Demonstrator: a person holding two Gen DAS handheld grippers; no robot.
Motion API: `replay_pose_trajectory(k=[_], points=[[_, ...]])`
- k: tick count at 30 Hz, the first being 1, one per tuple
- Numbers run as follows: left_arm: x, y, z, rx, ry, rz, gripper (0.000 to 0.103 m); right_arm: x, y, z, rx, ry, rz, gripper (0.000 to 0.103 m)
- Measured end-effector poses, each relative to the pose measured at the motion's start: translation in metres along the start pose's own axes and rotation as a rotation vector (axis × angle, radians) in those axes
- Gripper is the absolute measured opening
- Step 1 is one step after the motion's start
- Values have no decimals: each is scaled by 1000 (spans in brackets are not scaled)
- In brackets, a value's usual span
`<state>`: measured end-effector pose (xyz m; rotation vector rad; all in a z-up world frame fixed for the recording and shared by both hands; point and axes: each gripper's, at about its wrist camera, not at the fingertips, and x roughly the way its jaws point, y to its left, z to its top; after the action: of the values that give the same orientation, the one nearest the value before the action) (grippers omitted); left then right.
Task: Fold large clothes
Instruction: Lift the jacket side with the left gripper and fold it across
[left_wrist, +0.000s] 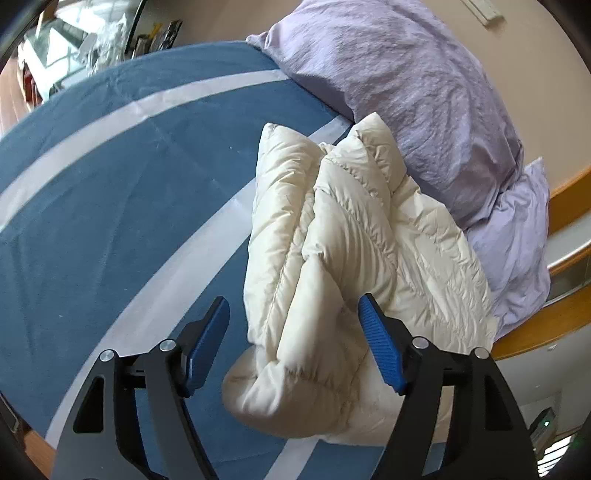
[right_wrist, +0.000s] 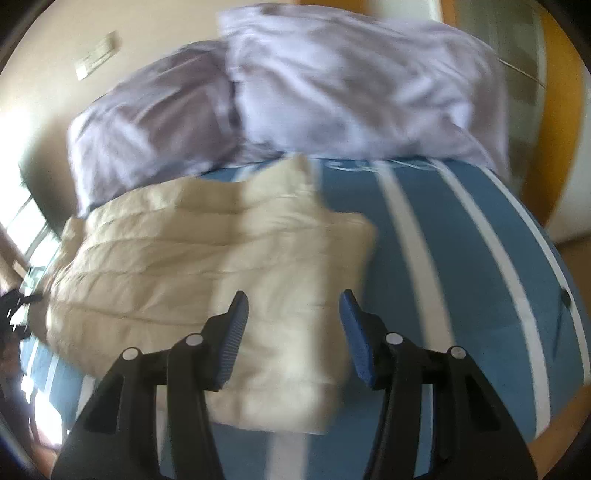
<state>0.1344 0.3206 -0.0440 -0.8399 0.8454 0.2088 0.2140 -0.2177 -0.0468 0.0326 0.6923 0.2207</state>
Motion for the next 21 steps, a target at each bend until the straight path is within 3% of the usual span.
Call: replay_pose_trajectory(k=[3, 9, 14, 16, 21], points=[[5, 0, 4, -22, 6, -9, 75, 10, 28, 4, -84, 9, 21, 52], [13, -9, 7, -30, 10, -10, 75, 25, 54, -7, -133, 60, 42, 52], [21, -11, 5, -50, 11, -23, 73, 31, 61, -22, -151, 81, 25, 63], [22, -12, 4, -59, 9, -38, 65, 37, 61, -27, -146, 106, 20, 64], [19, -13, 6, -92, -8, -106, 32, 51, 68, -33, -158, 136, 3, 70]])
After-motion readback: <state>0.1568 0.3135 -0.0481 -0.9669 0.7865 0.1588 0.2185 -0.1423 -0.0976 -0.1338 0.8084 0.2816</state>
